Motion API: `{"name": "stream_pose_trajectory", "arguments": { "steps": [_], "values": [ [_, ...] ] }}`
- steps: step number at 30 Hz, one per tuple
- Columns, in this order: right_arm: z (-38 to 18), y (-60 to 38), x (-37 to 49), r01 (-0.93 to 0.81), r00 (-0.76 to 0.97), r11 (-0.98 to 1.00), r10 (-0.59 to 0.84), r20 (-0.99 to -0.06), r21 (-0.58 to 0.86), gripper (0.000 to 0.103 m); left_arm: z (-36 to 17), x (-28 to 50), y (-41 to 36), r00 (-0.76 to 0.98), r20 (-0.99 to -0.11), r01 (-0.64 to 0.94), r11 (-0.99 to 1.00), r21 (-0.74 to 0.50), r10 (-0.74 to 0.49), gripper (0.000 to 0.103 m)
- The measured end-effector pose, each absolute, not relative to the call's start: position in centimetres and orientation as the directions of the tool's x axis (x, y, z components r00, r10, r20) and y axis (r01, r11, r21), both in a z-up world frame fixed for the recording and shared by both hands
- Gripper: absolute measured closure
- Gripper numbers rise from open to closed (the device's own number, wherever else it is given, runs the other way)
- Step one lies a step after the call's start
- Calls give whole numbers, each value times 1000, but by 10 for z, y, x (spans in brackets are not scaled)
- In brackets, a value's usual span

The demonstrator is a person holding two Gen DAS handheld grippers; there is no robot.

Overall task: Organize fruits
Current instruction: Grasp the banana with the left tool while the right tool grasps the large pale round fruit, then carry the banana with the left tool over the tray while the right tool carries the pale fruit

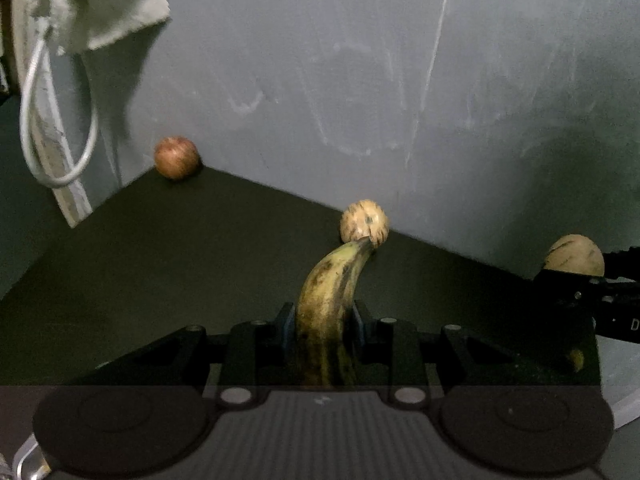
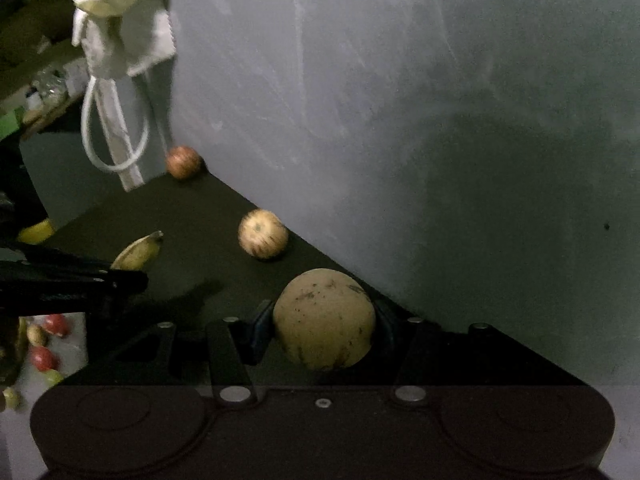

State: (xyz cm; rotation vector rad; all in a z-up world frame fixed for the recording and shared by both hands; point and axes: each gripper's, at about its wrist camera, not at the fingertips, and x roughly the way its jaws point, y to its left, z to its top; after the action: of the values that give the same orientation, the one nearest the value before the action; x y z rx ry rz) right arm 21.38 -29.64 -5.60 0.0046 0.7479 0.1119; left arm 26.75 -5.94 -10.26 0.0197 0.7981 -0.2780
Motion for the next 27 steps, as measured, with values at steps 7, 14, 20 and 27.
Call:
{"name": "stream_pose_trajectory", "arguments": {
  "steps": [7, 14, 20, 27],
  "values": [
    [-22, -270, 203, -197, 752, 977, 201, -627, 78, 49, -64, 237, -27, 727, -658, 175, 980, -97, -195, 72],
    [7, -233, 191, -333, 749, 939, 321, -580, 90, 49, -40, 202, 6, 772, -626, 63, 993, -97, -110, 72],
    [28, -197, 177, -459, 722, 884, 430, -543, 89, 49, -30, 166, 29, 791, -611, -27, 995, -97, -38, 72],
    [42, -163, 157, -574, 672, 814, 531, -517, 89, 49, -26, 125, 51, 793, -608, -116, 989, -97, 34, 72]
  ]
}}
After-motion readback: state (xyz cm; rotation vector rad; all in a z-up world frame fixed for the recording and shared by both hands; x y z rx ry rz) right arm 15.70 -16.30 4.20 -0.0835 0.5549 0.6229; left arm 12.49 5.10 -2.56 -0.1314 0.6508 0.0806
